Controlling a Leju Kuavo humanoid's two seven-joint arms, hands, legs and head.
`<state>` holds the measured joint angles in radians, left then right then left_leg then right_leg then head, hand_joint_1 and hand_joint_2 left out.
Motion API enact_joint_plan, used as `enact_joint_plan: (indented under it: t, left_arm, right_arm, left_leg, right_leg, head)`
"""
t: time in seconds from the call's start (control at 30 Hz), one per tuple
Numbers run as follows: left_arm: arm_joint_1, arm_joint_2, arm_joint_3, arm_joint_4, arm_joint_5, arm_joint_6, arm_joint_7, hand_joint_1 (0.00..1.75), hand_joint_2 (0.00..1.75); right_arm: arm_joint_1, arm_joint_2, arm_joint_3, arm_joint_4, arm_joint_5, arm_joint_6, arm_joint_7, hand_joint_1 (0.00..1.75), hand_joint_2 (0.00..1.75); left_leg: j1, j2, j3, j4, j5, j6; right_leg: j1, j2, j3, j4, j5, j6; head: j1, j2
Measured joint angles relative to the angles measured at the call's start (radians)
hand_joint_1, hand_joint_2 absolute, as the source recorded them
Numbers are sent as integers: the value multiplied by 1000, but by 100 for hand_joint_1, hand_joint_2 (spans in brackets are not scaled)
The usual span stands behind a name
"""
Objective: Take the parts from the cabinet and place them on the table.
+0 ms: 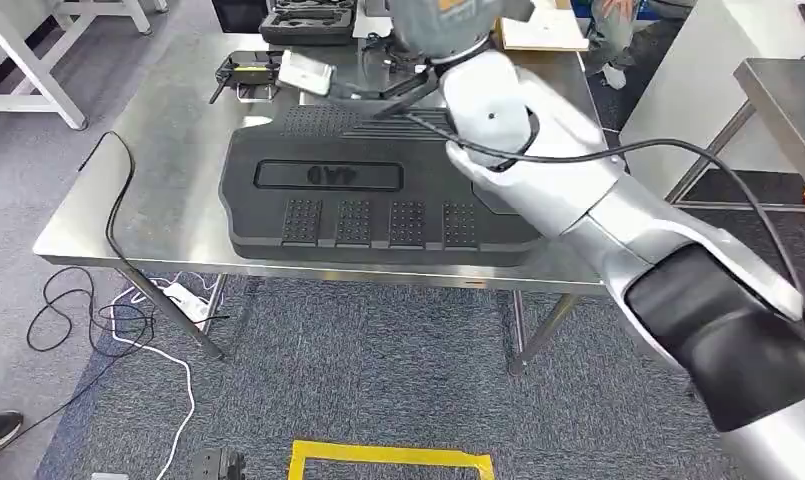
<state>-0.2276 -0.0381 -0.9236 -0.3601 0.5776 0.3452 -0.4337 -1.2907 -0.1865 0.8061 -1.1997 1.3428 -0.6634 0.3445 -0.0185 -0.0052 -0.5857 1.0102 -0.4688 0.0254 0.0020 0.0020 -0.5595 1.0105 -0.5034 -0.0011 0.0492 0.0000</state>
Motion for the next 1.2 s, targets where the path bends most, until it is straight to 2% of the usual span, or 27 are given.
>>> enact_joint_plan:
  t: [0.6,1.2]
  left_arm:
    - [0,0,0,-1,-1,-1,6,0,0]
    - [0,0,0,-1,7,8,10,0,0]
  right_arm:
    - [-19,82,131,160,56,47,8,175,175]
    - [39,215,219,358,61,53,1,175,175]
  left_leg:
    - [0,0,0,0,0,0]
    - [0,0,0,0,0,0]
  right_leg:
    - [0,0,0,0,0,0]
    - [0,0,0,0,0,0]
  head:
    - [0,0]
    - [0,0]
